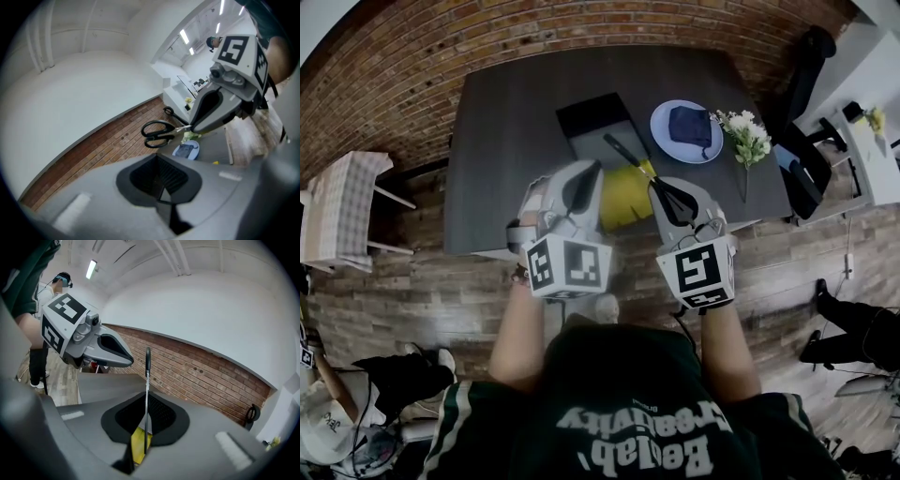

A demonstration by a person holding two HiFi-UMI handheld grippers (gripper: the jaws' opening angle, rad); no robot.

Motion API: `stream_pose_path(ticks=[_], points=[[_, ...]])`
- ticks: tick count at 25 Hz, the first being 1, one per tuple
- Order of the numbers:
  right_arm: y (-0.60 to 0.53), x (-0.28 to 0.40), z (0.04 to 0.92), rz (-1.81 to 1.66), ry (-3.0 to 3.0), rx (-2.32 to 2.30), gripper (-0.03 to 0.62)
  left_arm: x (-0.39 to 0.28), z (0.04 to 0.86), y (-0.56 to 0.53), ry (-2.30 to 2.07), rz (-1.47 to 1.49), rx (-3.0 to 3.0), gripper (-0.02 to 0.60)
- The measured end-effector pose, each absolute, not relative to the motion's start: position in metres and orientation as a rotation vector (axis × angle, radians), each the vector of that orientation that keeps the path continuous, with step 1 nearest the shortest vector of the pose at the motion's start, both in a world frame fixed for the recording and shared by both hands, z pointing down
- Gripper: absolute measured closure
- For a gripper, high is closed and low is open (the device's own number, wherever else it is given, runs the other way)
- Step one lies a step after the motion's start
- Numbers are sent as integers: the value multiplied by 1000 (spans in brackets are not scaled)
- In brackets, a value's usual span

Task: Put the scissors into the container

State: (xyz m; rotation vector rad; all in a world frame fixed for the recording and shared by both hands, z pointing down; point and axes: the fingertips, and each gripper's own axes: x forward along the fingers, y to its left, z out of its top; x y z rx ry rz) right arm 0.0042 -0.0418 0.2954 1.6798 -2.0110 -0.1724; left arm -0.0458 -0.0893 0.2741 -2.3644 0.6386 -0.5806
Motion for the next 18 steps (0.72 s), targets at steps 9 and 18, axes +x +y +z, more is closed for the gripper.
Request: stream_pose_path(ticks=[9,18], points=[[-63,7,301,-155,-1974,1692,574,-43,282,-113,607,-582,-2386,578],[-69,13,301,-155,-1959,1715,573,-37,284,-119,581,-579,-2382,578]])
